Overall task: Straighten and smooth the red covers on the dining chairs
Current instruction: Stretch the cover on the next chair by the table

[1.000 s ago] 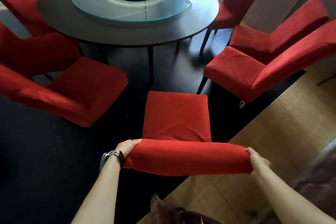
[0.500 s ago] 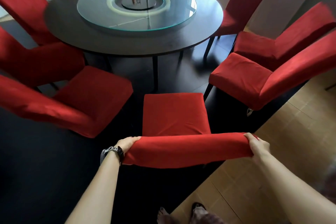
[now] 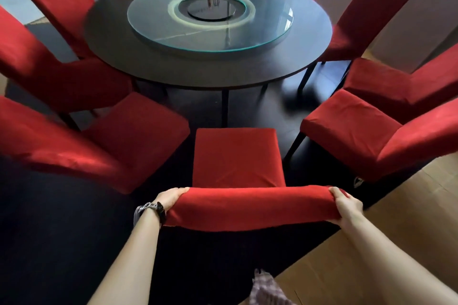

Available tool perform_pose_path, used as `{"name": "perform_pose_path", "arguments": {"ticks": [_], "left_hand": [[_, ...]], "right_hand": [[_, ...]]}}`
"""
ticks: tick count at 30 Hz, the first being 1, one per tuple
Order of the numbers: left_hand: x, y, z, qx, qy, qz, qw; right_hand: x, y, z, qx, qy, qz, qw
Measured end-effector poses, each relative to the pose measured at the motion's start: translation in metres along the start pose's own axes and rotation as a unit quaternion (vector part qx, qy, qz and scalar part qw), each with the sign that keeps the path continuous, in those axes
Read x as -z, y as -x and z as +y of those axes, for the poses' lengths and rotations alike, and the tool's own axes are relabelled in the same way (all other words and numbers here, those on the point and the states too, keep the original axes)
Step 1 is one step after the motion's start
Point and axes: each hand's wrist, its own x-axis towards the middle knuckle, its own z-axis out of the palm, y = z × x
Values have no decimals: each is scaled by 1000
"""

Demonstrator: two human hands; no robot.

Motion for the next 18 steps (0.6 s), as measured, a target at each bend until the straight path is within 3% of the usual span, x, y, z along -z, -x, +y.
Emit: {"name": "perform_pose_path", "arguments": {"ticks": [6,13,18], "left_hand": [[-13,-19,11,23,67,74,995],[-28,-33,22,19,101,219,970],[-36,-41,35,34,103,270,957]], "right_hand": [[-19,-33,-23,2,19,-35,999],[-39,-57,-54,4,29,-42,999],[-49,-69,-69,1,34,-71,997]]}}
